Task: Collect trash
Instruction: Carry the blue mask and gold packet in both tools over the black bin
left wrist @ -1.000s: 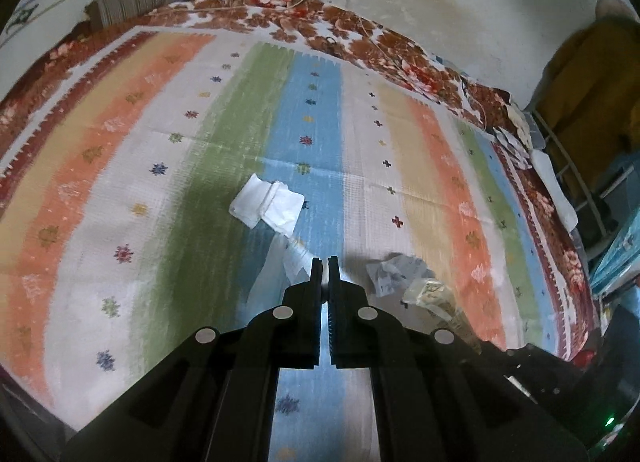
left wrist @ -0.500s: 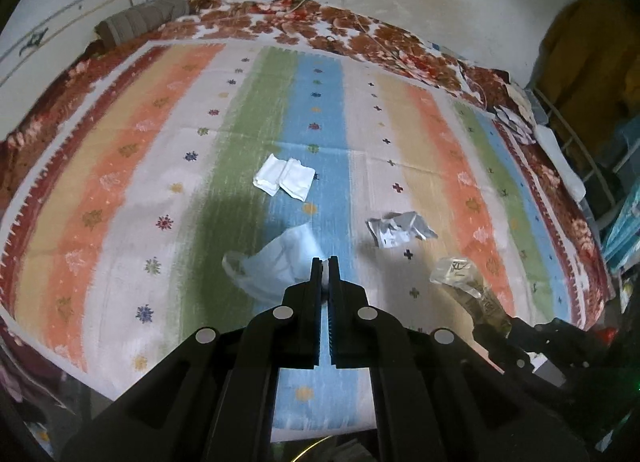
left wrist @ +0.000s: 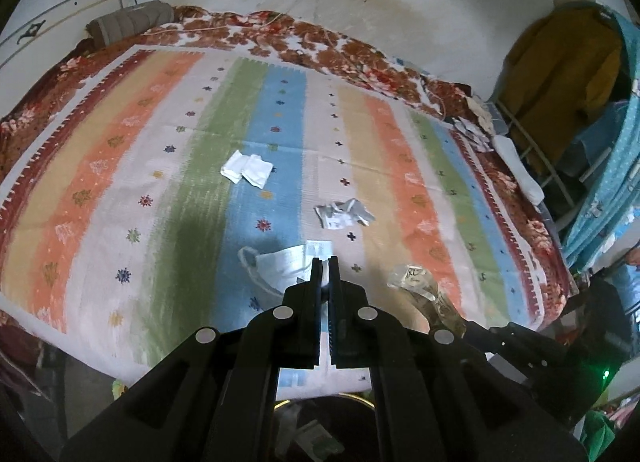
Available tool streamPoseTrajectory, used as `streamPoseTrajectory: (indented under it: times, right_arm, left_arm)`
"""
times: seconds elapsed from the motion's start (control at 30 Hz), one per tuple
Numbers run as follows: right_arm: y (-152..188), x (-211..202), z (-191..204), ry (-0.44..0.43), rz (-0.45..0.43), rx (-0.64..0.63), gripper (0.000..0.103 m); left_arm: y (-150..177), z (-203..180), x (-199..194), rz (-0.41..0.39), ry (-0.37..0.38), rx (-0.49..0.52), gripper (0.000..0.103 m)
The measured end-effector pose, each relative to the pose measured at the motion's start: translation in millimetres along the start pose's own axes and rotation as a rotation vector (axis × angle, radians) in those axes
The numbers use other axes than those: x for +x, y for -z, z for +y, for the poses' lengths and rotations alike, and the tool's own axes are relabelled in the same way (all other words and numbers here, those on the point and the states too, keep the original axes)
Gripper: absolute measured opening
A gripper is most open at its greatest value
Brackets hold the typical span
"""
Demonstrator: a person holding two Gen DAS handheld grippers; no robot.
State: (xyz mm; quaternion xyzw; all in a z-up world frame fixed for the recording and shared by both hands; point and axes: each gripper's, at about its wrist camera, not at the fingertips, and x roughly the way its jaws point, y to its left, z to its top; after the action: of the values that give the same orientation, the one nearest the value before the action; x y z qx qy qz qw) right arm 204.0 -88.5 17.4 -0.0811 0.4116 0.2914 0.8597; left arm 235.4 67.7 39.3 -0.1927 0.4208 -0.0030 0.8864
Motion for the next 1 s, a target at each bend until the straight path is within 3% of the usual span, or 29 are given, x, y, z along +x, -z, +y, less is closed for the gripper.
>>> streamPoseTrajectory:
  times: [0.27, 1.0]
  right_arm:
    - [18.8, -31.9, 2.6, -0.003, -0.045, 0.018, 0.016]
    - [81.7, -77.8, 26.7, -0.006, -0.059, -0.007, 0.016]
  left_arm:
    - [25.3, -8.7, -27.8, -0.012, 0.061, -0.002, 0.002]
    - [101.9, -31.9, -73.9, -0.056, 0.085, 0.109, 0.002]
